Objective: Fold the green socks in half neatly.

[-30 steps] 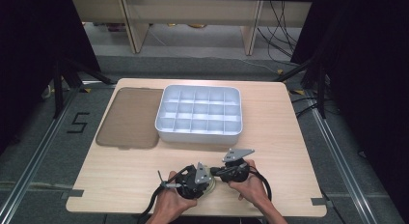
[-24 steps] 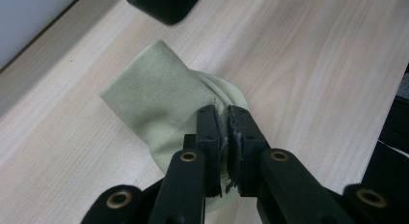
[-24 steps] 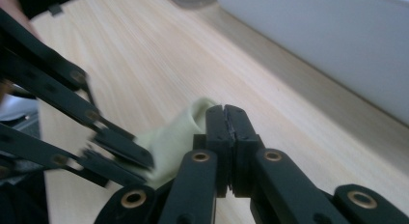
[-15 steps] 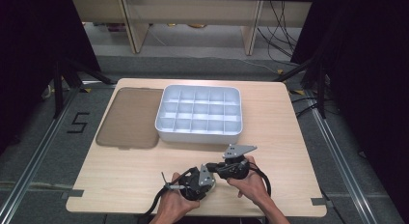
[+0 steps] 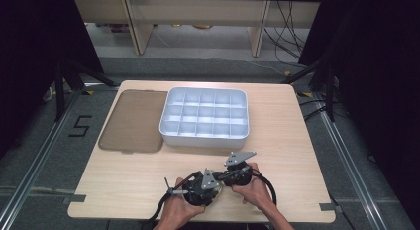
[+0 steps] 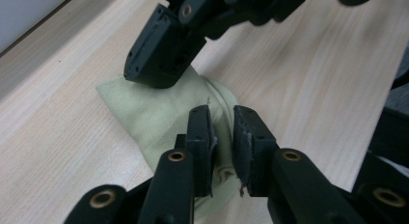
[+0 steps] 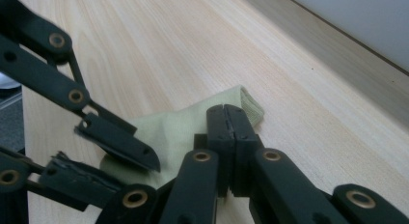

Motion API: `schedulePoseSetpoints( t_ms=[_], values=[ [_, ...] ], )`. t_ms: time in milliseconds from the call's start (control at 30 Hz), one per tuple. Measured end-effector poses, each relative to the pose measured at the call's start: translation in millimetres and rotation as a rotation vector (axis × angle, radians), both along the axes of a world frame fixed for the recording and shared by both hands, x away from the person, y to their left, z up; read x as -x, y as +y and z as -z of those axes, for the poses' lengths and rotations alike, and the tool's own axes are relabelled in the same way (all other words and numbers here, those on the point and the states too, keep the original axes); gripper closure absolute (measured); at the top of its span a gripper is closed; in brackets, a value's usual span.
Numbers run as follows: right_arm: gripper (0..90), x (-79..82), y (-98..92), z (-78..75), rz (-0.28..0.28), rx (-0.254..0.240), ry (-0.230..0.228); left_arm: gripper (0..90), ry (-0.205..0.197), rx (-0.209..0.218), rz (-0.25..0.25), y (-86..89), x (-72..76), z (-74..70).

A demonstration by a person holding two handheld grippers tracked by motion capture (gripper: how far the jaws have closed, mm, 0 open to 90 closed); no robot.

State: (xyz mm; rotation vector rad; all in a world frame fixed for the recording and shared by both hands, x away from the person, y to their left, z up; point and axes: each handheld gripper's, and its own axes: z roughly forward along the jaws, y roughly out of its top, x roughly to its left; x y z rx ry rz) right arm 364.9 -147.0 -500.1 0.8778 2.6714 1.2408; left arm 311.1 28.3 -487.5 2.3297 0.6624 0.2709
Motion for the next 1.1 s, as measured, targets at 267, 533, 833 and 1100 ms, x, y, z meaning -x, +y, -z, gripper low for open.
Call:
schedulePoseSetpoints(
  t_ms=[267, 533, 833, 1100],
  values=[
    [90.0, 0.5, -0.1, -0.1, 0.000, 0.006, -0.008, 72.4, 0.063, 0.193, -0.037, 28.2, -2.1, -19.7],
    [90.0, 2.5, 0.7, -0.6, 0.002, 0.011, -0.018, 79.9, 0.094, 0.099, 0.002, 22.4, 2.7, 3.7],
    [90.0, 3.6, 0.7, -1.4, 0.001, 0.019, -0.021, 83.1, 0.063, 0.061, 0.015, 20.3, 4.2, 10.0],
    [89.6, 9.5, 2.2, -10.3, -0.016, -0.041, -0.023, 82.8, 0.058, 0.046, 0.020, 19.6, 5.4, 9.9]
  ],
)
